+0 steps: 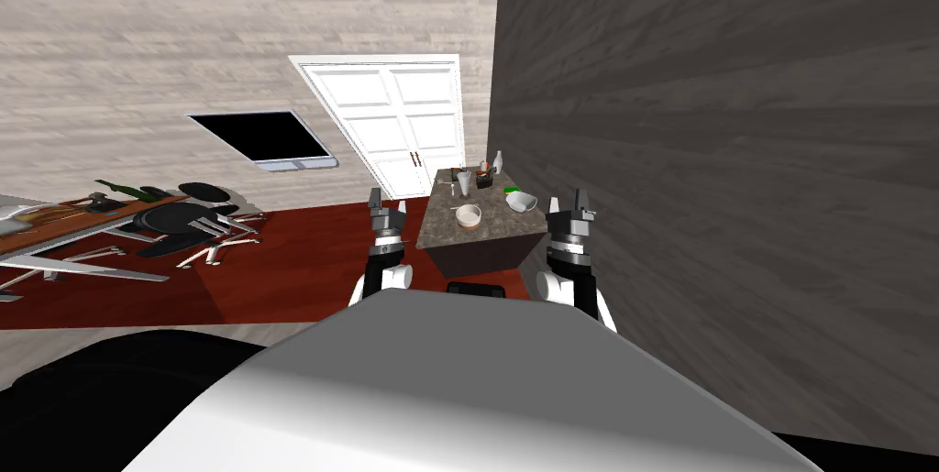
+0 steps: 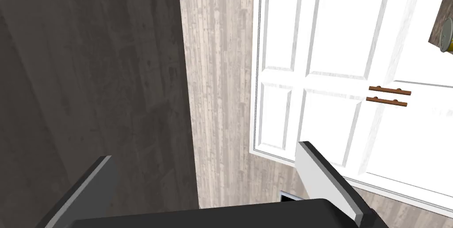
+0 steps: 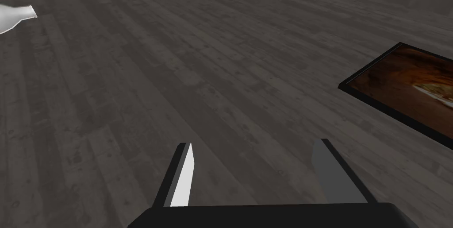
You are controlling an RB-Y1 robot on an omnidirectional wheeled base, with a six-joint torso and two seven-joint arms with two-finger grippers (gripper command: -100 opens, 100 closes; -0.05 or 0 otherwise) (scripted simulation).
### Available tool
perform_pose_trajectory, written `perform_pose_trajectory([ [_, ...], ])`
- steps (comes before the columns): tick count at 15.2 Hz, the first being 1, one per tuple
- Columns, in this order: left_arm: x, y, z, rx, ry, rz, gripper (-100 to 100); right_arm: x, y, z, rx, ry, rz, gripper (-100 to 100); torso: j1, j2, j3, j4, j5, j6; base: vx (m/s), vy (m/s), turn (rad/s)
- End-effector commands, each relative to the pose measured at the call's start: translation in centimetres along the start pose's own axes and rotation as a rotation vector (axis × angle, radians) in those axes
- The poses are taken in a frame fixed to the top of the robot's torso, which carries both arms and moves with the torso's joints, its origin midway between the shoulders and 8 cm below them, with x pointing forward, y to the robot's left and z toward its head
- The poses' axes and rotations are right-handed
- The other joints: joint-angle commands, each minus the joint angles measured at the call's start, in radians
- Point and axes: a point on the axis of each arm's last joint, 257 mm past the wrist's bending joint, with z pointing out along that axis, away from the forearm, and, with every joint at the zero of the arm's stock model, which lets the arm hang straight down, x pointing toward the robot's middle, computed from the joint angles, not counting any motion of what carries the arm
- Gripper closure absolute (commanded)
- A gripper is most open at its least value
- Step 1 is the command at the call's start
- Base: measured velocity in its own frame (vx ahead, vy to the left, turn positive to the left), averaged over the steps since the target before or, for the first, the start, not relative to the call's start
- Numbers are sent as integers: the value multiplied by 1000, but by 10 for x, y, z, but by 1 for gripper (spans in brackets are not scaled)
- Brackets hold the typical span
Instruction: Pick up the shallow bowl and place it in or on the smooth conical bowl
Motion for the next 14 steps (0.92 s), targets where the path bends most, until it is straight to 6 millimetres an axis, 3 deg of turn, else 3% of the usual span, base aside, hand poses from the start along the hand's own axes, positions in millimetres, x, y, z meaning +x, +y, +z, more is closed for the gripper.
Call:
perform_pose_trajectory([
  [1, -1, 4, 0, -21, 35, 29, -100, 0, 0, 0, 0, 0, 0, 0, 0, 0, 0, 0, 0, 0, -6, 2, -40],
  [8, -15, 20, 0, -101, 91, 104, -100, 0, 0, 0, 0, 0, 0, 0, 1, 2, 1, 0, 0, 0, -18, 6, -77],
  [14, -46, 42, -3, -224, 94, 176, -100, 0, 0, 0, 0, 0, 0, 0, 1, 2, 1, 0, 0, 0, -23, 0, -131],
])
